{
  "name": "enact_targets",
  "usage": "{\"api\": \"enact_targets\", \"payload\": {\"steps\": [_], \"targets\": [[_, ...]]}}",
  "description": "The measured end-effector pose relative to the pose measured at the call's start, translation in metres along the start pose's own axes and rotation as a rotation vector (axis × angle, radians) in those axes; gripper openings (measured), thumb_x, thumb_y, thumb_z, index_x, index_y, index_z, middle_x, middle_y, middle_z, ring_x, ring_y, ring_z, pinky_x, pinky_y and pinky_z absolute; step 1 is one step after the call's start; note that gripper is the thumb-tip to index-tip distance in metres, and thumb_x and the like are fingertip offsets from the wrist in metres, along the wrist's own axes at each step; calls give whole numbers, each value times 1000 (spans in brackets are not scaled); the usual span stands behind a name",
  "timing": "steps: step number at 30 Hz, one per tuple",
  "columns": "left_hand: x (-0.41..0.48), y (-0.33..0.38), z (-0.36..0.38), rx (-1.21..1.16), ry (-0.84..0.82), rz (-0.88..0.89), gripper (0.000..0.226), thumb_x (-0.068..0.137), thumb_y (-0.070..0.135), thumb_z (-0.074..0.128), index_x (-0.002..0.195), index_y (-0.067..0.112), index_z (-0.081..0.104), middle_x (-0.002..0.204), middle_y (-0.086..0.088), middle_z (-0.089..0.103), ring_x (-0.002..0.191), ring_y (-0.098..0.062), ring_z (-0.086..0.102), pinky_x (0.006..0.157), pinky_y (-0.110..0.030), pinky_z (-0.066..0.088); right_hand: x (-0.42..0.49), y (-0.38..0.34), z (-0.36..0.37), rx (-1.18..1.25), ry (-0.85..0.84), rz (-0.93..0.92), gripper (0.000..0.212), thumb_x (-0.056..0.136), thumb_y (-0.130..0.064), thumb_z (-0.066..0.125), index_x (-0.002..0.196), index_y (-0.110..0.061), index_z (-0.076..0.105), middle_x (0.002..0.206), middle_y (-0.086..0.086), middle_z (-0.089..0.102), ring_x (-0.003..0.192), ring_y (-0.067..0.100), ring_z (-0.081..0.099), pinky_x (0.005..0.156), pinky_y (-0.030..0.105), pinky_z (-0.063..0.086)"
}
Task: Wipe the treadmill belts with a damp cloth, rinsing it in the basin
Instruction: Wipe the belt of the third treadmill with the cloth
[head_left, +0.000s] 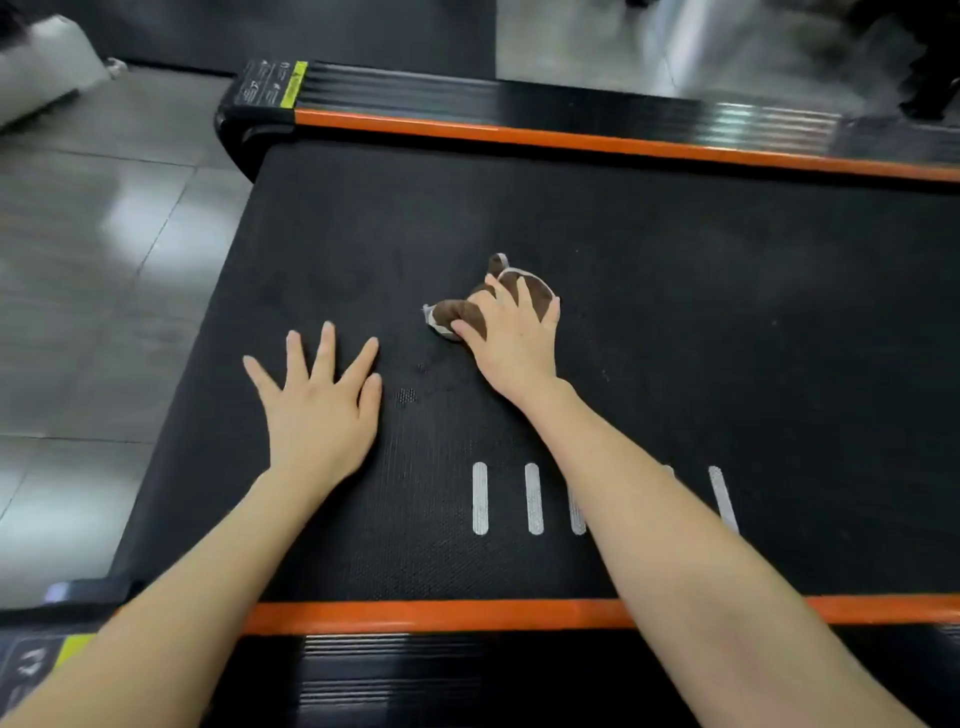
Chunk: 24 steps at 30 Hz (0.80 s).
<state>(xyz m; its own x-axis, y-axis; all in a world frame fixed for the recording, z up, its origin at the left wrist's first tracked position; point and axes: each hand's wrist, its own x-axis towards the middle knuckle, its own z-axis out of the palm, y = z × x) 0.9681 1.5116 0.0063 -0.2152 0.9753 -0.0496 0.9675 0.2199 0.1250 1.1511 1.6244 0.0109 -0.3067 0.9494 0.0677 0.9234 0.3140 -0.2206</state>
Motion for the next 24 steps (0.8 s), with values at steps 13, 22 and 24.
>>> {"api": "enact_targets", "payload": {"steps": [13, 22, 24], "targets": [[-13, -12, 10, -32, 24, 38, 50, 100, 45, 22, 149, 33, 25, 159, -7, 16, 145, -34, 4, 109, -67, -1, -207, 154, -72, 21, -90, 537, 41, 94, -47, 40, 126, -22, 48, 154, 2, 24, 143, 30, 14, 111, 59, 15], [-14, -14, 7, -32, 19, 58, 52, 100, 46, 18, 150, 33, 22, 159, -8, 13, 145, -35, 2, 109, -66, -3, -190, 6, -38, 14, -270, 62, 37, 96, -46, 41, 129, -31, 47, 158, -5, 11, 145, 29, -1, 111, 60, 1], [-16, -18, 7, -26, 31, 75, 52, 100, 45, 18, 150, 32, 23, 159, -9, 15, 145, -35, 4, 110, -65, -2, -205, 42, -49, -10, -271, 32, 36, 95, -44, 45, 129, -31, 48, 157, -5, 15, 145, 26, 6, 113, 55, 7]]}}
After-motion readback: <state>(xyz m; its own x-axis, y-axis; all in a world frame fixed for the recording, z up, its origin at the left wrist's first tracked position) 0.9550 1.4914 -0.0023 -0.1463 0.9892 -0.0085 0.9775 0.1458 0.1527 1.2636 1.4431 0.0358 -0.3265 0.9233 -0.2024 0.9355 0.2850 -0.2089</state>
